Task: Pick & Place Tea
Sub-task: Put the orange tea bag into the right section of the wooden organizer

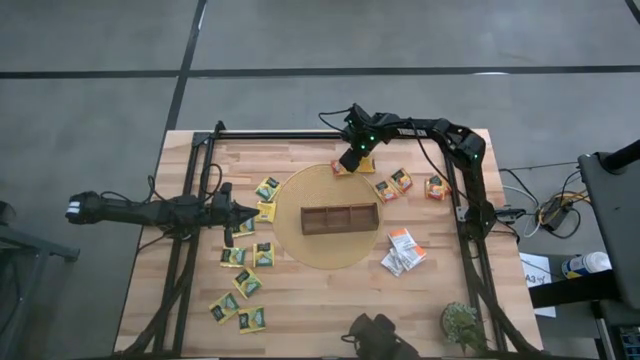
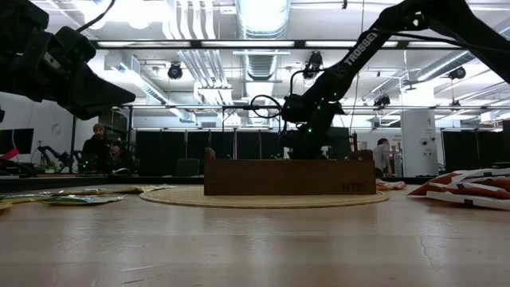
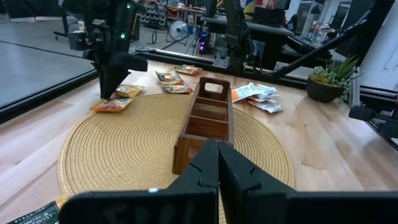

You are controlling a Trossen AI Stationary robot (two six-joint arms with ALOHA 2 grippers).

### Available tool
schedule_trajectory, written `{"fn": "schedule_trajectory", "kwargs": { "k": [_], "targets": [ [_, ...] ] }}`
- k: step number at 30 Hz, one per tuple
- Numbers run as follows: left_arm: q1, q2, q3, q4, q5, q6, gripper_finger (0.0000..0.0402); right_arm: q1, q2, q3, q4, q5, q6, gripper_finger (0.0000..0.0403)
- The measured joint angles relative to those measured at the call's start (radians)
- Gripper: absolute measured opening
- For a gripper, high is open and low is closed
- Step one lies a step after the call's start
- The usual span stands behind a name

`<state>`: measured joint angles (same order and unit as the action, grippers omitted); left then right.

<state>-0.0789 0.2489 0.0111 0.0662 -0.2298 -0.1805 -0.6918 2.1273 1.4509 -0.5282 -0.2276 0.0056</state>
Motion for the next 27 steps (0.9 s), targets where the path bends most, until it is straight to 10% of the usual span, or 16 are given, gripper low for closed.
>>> {"fn": "schedule_trajectory", "kwargs": {
  "k": [21,27],
  "targets": [
    [0.000,0.000,0.000,0.000,0.000,0.000,0.0000,0.086,-0.009,0.049,-0.021,0.028,-0.145,0.0008],
    [0.000,0.000,0.000,0.000,0.000,0.000,0.0000,0.169,-0.041,0.089,-0.078,0.182,-0.194,0.0008]
  ]
}}
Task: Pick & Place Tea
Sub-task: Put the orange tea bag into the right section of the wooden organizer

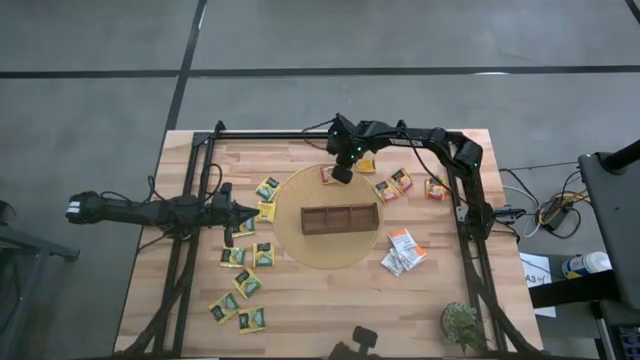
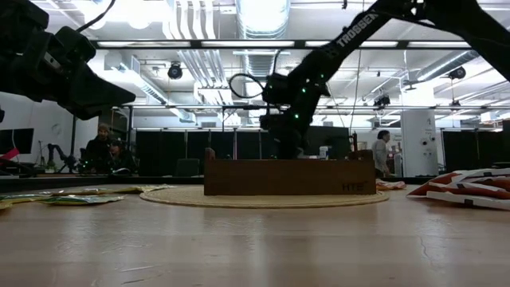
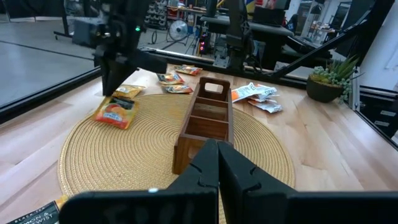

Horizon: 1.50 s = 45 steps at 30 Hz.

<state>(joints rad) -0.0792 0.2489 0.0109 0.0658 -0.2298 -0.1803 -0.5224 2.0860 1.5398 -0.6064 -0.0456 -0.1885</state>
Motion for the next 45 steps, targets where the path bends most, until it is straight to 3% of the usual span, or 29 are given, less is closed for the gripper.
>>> {"fn": "schedule_trajectory", "kwargs": {
  "k": [5,14,26,33,45],
  "targets": [
    [0.000,0.000,0.000,0.000,0.000,0.000,0.0000,0.069,-0.064,0.005,-0.047,0.161,-0.008,0.0008],
    [0.000,0.000,0.000,0.000,0.000,0.000,0.0000,0.188,-0.183,-0.005,-0.077,0.332,-0.013,0.0008],
    [0.000,0.000,0.000,0.000,0.000,0.000,0.0000,0.183,-0.188,-0.030,-0.051,0.326,-0.008,0.0008],
    [0.000,0.000,0.000,0.000,0.000,0.000,0.0000,0.129,-0.188,-0.086,0.015,0.233,-0.030,0.0013],
    [0.000,0.000,0.000,0.000,0.000,0.000,0.0000,0.113,-0.142,-0.105,0.078,0.175,-0.088,0.0129]
  ]
}}
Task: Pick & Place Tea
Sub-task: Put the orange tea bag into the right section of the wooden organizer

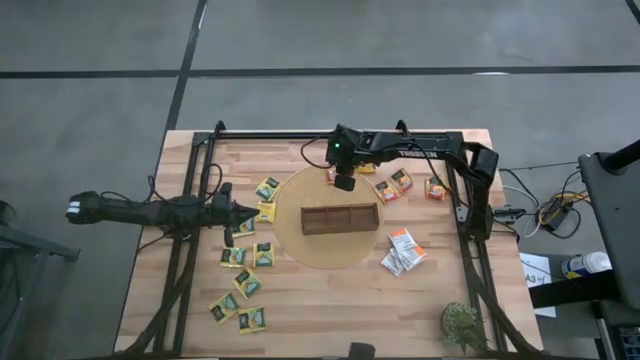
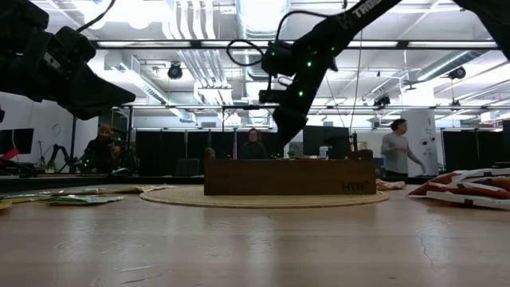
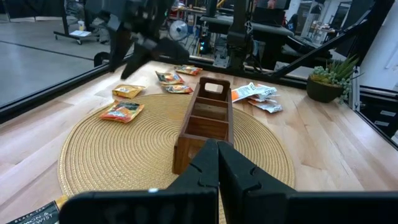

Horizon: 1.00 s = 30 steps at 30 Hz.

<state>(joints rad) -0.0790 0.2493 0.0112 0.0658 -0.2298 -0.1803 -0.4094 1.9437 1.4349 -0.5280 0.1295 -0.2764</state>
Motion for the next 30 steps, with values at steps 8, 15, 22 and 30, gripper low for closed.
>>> {"fn": "schedule_trajectory", "kwargs": {
  "k": [8,15,22,30],
  "targets": [
    [0.000,0.000,0.000,-0.001,0.000,0.000,0.0000,-0.075,0.059,0.000,0.038,-0.003,0.114,0.0187],
    [0.000,0.000,0.000,-0.001,0.000,0.000,0.0000,-0.180,0.060,-0.021,0.013,-0.131,0.329,0.0186],
    [0.000,0.000,0.000,-0.001,0.000,0.000,0.0000,-0.203,0.063,-0.057,0.018,-0.191,0.371,0.0173],
    [0.000,0.000,0.000,0.000,0.000,0.000,0.0000,-0.197,0.063,-0.056,0.019,-0.192,0.378,0.0156]
  ]
}}
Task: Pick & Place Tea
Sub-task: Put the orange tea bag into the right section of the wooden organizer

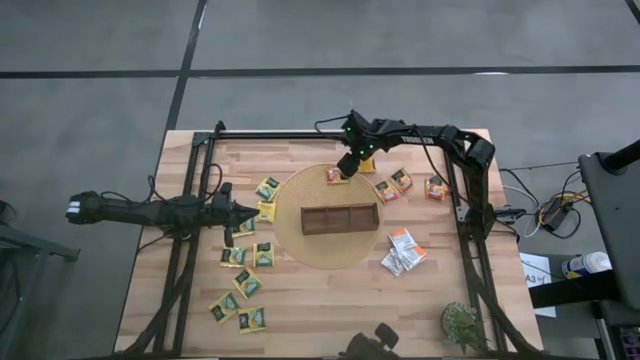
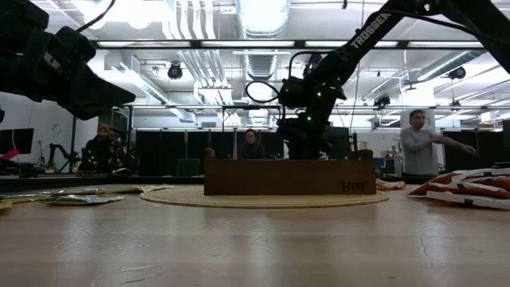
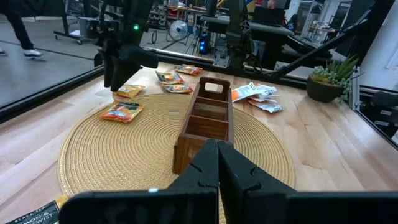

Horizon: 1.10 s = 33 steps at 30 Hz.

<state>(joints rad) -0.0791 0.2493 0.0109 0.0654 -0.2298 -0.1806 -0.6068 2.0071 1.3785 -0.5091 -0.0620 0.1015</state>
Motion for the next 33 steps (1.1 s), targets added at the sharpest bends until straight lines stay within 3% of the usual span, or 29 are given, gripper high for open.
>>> {"fn": "schedule_trajectory", "kwargs": {
  "k": [17,33],
  "targets": [
    [0.000,0.000,0.000,0.000,0.000,0.000,0.0000,0.026,0.006,0.000,0.019,-0.041,0.011,0.0105],
    [0.000,0.000,0.000,0.000,0.000,0.000,0.0000,0.029,0.006,-0.031,0.018,-0.044,0.011,0.0099]
  ]
}}
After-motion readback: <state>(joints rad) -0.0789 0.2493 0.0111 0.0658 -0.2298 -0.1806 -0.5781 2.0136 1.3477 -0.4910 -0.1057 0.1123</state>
